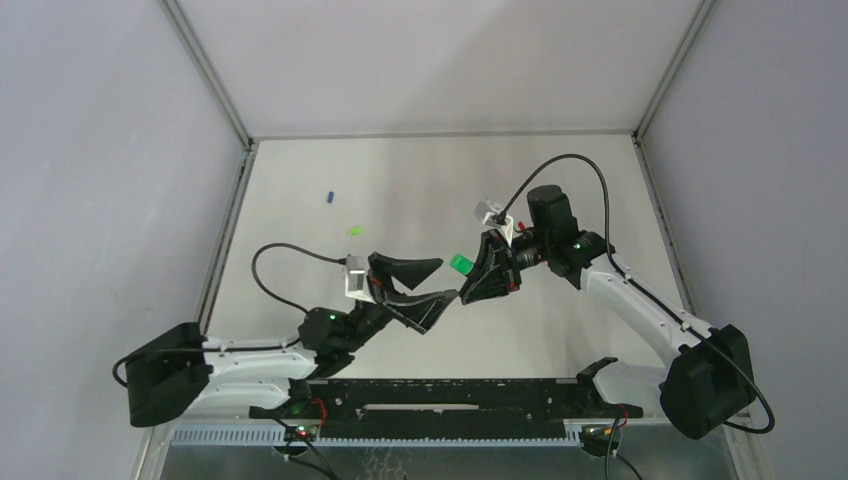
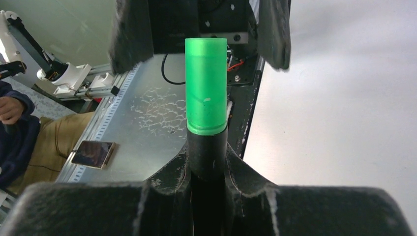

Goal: Insert the pens into the pen caps
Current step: Press the pen cap onto the pen.

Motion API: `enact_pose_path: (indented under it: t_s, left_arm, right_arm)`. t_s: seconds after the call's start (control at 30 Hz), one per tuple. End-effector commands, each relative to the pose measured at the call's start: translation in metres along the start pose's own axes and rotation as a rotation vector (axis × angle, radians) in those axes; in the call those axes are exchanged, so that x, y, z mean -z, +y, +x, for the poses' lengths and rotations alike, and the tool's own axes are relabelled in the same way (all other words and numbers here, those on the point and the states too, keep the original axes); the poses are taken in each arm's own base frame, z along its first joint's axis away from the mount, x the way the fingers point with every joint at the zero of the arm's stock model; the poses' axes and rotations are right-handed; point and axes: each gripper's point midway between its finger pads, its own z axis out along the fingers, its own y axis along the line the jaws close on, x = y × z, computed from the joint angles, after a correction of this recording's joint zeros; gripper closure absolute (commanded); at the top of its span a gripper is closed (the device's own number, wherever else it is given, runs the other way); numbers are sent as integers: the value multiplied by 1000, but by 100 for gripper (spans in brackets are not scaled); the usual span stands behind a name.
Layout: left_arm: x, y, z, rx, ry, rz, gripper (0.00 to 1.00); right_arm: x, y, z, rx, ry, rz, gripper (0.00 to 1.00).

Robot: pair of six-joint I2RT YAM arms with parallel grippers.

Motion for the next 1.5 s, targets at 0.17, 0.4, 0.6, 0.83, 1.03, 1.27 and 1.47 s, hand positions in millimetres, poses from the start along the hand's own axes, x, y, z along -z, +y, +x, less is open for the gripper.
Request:
enact_pose_path:
  t_s: [0.17, 0.4, 0.6, 0.83, 1.03, 1.27, 1.47]
  left_arm:
    - [7, -3, -32, -46, 10, -44, 6]
    - [-2, 0, -38, -38, 67, -77, 1]
    - [-18, -7, -53, 18, 44, -63, 0]
    - [-36, -11, -58, 51, 41, -50, 5]
    - [-49, -8, -49, 68, 75, -62, 27]
    - [-54, -7, -44, 76, 97, -53, 52]
    - [-53, -1, -36, 80, 118, -69, 54]
  right_arm:
    - [1, 0, -2, 46, -3, 2, 100]
    - [1, -3, -4, 33, -3, 29, 100]
    - [2, -8, -2, 38, 2, 67, 100]
    - [2, -8, -2, 23, 2, 62, 100]
    - [3, -10, -2, 21, 10, 83, 100]
    - [3, -9, -2, 15, 10, 80, 100]
    - [3, -7, -3, 17, 8, 72, 100]
